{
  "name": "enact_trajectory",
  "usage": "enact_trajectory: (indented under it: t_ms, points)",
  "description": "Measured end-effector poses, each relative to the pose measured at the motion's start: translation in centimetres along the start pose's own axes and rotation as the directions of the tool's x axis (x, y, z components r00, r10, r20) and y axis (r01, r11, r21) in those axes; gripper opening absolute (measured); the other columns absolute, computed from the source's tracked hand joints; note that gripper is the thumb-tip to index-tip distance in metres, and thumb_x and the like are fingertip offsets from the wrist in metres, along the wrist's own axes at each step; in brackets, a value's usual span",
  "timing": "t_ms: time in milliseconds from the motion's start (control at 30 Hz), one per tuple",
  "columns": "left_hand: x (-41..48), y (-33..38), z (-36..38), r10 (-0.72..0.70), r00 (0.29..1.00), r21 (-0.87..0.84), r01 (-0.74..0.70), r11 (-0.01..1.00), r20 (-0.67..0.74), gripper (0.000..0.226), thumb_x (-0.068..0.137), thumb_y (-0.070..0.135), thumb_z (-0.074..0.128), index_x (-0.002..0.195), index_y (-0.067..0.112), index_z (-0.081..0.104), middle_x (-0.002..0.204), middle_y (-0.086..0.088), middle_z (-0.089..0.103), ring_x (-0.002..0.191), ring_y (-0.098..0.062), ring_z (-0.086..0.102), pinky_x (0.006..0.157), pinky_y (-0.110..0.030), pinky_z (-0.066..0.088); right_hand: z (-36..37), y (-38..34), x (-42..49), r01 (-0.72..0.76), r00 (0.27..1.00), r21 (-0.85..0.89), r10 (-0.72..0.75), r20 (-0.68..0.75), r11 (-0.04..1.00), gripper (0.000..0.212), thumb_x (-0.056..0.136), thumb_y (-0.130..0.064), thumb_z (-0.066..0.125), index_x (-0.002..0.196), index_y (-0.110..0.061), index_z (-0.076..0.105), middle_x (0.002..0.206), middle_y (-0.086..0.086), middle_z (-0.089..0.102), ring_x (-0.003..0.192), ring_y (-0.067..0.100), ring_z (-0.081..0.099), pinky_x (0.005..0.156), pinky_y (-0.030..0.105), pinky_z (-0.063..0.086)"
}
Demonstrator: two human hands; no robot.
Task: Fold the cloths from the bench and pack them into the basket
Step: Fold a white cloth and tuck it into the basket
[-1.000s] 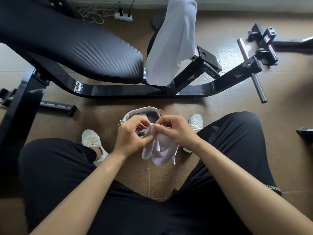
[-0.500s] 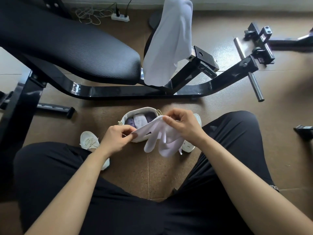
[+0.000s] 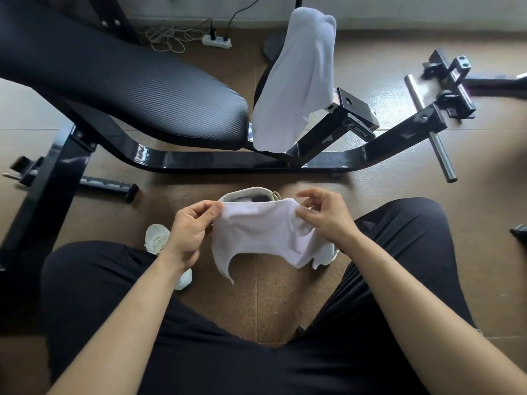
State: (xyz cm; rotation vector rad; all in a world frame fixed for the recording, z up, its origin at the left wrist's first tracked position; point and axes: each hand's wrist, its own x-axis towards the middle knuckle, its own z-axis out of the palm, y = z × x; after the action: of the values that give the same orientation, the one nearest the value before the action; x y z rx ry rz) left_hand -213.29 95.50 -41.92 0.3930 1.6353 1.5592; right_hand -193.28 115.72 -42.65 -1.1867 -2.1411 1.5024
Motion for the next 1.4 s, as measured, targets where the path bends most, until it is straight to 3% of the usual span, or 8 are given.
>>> enact_trajectory:
  t_ms: [200,400,500,800,1033,1233,1300,1400]
  points:
    - [-0.3,-1.1,1.3,-0.058,0.998,0.043,0.059,0.997,-0.023,0.014,0.091,0.029,0.071,0.095,0.022,0.081,0.107,-0.009,0.076,0.107,-0.028,0.068,0.091,-0.043,0.057,1.0,-0.3,-0.5,-0.025,1.0,0.191,0.028,-0.011,0.981,0.01,0.082,-0.013,0.084,0.087,-0.019,0.078,0.084,0.004,0.079,0.086,0.024,0.076,0.084,0.042,0.063]
    - [-0.8,-1.6,2.8,-0.052,0.998,0.075,0.055,0.996,-0.034,0.014,0.096,0.018,0.067,0.099,0.018,0.08,0.101,0.001,0.078,0.102,-0.017,0.069,0.076,-0.026,0.054,2.4,-0.6,-0.7,-0.124,0.991,0.424,0.087,0.106,0.897,0.015,0.092,-0.005,0.071,0.106,-0.009,0.075,0.101,0.014,0.078,0.095,0.027,0.073,0.094,0.047,0.058]
    - [-0.5,-2.0,2.9,-0.039,0.999,0.058,0.041,0.997,-0.038,0.016,0.094,0.018,0.071,0.089,0.028,0.082,0.098,0.002,0.079,0.101,-0.02,0.071,0.081,-0.033,0.056,2.6,-0.9,-1.0,-0.193,0.976,0.532,0.106,0.19,0.824,0.015,0.095,-0.006,0.067,0.107,-0.003,0.074,0.1,0.019,0.075,0.094,0.029,0.069,0.092,0.048,0.053]
    - [-0.9,-2.1,3.8,0.02,1.0,0.086,-0.022,0.996,0.023,0.014,0.09,0.016,0.074,0.103,0.013,0.08,0.098,-0.001,0.08,0.098,-0.019,0.075,0.086,-0.037,0.061,4.8,-2.3,-2.6,0.089,0.996,0.289,-0.093,0.0,0.953,0.007,0.085,-0.01,0.081,0.089,-0.015,0.078,0.085,0.004,0.077,0.081,0.02,0.074,0.076,0.032,0.061]
    - [-0.8,-2.3,4.0,0.038,0.999,0.069,-0.039,0.997,0.006,0.018,0.091,0.01,0.073,0.107,0.006,0.079,0.099,-0.007,0.08,0.097,-0.026,0.076,0.094,-0.049,0.059,6.2,-1.9,-2.9,0.251,0.967,0.114,-0.253,0.002,0.961,0.008,0.087,-0.013,0.079,0.095,-0.013,0.081,0.091,-0.004,0.075,0.087,0.015,0.074,0.08,0.037,0.062]
    - [-0.7,-2.0,3.6,0.093,0.996,0.093,-0.094,0.991,0.013,0.026,0.083,0.016,0.079,0.106,0.004,0.078,0.1,-0.008,0.079,0.098,-0.026,0.075,0.091,-0.049,0.06,6.5,-2.0,-3.1,0.341,0.938,-0.004,-0.34,0.073,0.94,0.028,0.087,-0.029,0.062,0.102,-0.015,0.082,0.098,-0.008,0.069,0.092,0.008,0.066,0.075,0.017,0.052]
    - [-0.7,-1.9,3.3,0.136,0.99,0.18,-0.138,0.974,0.022,0.027,0.079,0.024,0.08,0.103,0.011,0.08,0.097,-0.002,0.08,0.096,-0.021,0.076,0.088,-0.046,0.062,6.4,-2.3,-3.2,0.318,0.939,0.028,-0.319,0.128,0.948,0.036,0.083,-0.031,0.055,0.101,-0.014,0.082,0.099,-0.006,0.069,0.092,0.01,0.065,0.077,0.024,0.055]
    - [-0.6,-1.6,2.6,0.185,0.98,0.272,-0.197,0.942,0.071,0.021,0.082,0.028,0.077,0.101,0.02,0.08,0.095,0.004,0.08,0.095,-0.017,0.075,0.085,-0.04,0.063,5.8,-2.0,-2.5,0.244,0.954,0.123,-0.26,0.148,0.962,0.032,0.086,0.0,0.056,0.101,-0.013,0.081,0.097,-0.001,0.074,0.09,0.018,0.071,0.082,0.046,0.06]
